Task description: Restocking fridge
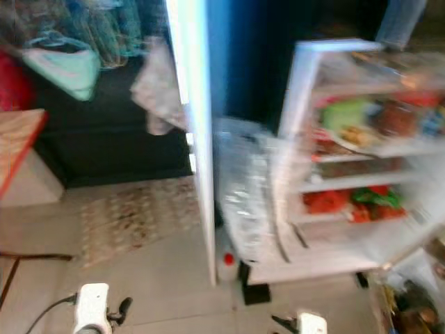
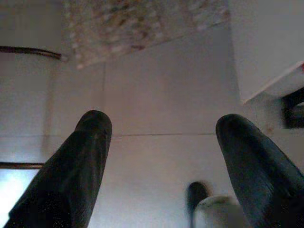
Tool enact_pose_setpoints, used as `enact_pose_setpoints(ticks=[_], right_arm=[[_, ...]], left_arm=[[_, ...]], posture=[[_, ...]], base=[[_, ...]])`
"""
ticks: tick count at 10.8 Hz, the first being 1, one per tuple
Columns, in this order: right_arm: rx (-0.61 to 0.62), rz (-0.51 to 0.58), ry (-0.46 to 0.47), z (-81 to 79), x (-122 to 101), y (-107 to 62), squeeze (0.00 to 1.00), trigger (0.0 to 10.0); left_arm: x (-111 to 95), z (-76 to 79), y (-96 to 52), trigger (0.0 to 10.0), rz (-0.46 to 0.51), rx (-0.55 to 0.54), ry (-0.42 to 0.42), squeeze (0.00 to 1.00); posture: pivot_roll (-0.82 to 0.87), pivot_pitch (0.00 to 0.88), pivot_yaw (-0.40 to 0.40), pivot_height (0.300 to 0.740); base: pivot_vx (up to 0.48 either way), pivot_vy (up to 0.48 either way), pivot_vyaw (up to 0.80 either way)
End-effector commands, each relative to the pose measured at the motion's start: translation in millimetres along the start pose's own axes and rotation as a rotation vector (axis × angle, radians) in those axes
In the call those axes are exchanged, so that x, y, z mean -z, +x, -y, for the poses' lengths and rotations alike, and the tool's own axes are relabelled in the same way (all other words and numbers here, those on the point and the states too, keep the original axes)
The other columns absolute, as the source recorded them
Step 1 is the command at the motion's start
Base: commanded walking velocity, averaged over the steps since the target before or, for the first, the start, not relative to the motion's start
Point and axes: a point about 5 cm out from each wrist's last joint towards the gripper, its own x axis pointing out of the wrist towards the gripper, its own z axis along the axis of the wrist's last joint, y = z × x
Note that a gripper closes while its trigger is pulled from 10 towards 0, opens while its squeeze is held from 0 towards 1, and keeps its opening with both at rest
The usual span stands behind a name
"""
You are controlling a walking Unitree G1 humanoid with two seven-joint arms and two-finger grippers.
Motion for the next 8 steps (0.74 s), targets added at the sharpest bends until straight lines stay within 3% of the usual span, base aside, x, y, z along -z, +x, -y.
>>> enact_pose_setpoints(ticks=[1,3,5,8], right_arm=[[0.024,-0.015,0.014,7.3,6.5,-3.1,0.0,10.0],[0.03,-0.012,0.012,7.7,6.3,-3.2,0.0,10.0],[0.053,-0.006,0.016,8.7,6.1,-3.3,0.0,10.0],[0.052,-0.003,0.018,8.1,6.1,-3.2,0.0,10.0]], left_arm=[[-1.0,4.7,0.9,10.0,-0.002,0.013,-0.011,0.0],[-0.7,5.0,0.7,10.0,-0.003,0.015,-0.008,0.0],[-0.9,4.7,0.8,10.0,-0.001,0.019,0.001,0.0],[0.2,5.6,0.4,10.0,-0.006,0.033,-0.001,0.0]], posture=[[-0.04,0.03,0.034,0.74],[-0.04,0.033,0.034,0.74],[-0.04,0.034,0.035,0.74],[-0.04,0.034,0.038,0.74]], base=[[0.0,0.379,0.0],[0.0,0.364,0.0],[0.0,0.0,0.0],[0.0,0.0,-0.77]])
